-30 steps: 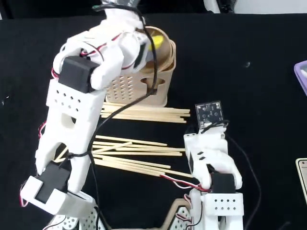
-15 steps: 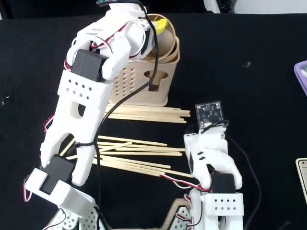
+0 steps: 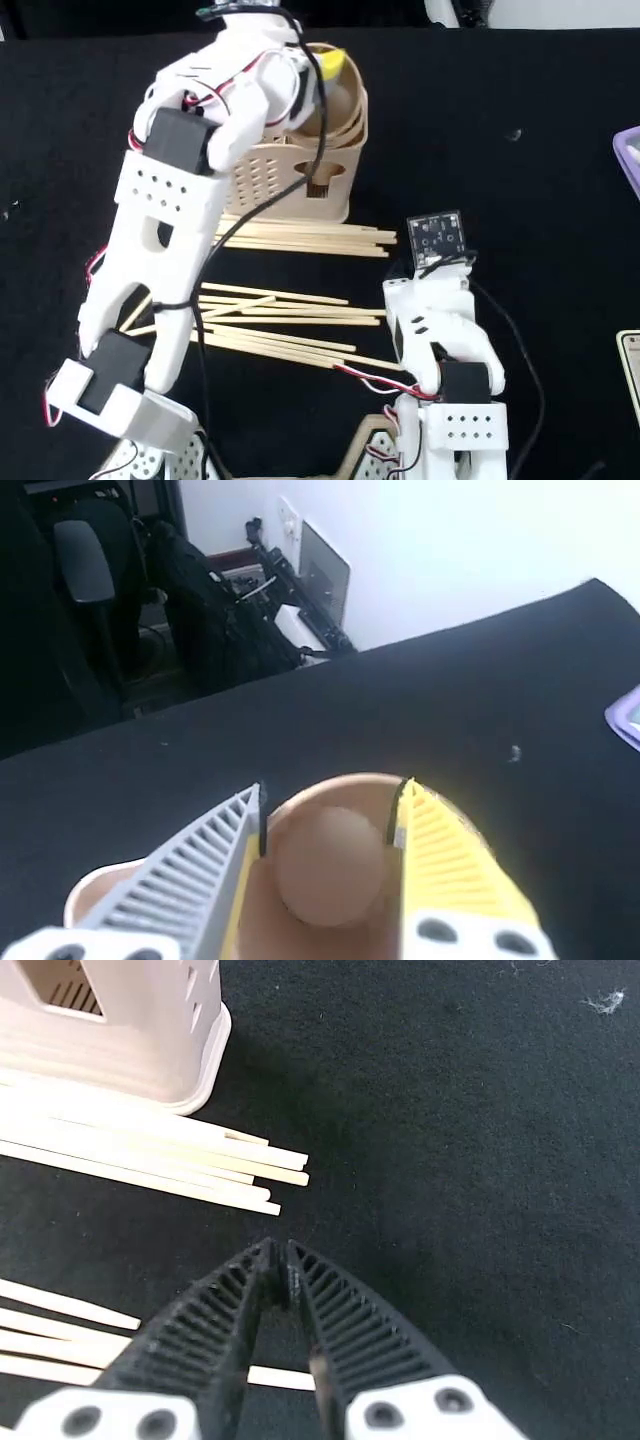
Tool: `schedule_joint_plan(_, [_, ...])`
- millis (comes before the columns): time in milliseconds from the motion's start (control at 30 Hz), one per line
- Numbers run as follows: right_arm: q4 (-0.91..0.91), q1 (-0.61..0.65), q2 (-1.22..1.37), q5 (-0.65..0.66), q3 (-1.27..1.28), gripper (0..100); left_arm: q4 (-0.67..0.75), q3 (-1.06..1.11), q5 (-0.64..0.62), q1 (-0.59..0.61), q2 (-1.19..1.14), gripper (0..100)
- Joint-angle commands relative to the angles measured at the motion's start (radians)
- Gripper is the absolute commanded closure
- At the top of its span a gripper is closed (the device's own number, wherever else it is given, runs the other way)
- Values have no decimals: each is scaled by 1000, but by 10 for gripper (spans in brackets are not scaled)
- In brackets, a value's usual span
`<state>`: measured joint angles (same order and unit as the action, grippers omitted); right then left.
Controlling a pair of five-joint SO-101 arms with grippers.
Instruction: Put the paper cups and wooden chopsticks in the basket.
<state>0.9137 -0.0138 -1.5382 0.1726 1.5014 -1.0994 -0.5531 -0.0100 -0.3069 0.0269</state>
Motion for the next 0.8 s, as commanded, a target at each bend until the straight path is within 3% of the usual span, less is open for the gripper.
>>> schedule_joint_plan(0, [-18,-14,-15,2,-27,987,106,36,-11,44,40,779])
schedule_joint_plan(300, [-20,-14,-15,2,-27,987,146,48,-14,39,54,780])
schedule_joint_plan(533, [-20,-14,-15,2,-27,987,-106,38,-2,7,175,780])
schedule_joint_plan(767, [-20,-14,-15,2,-27,987,-138,111,38,47,287,780])
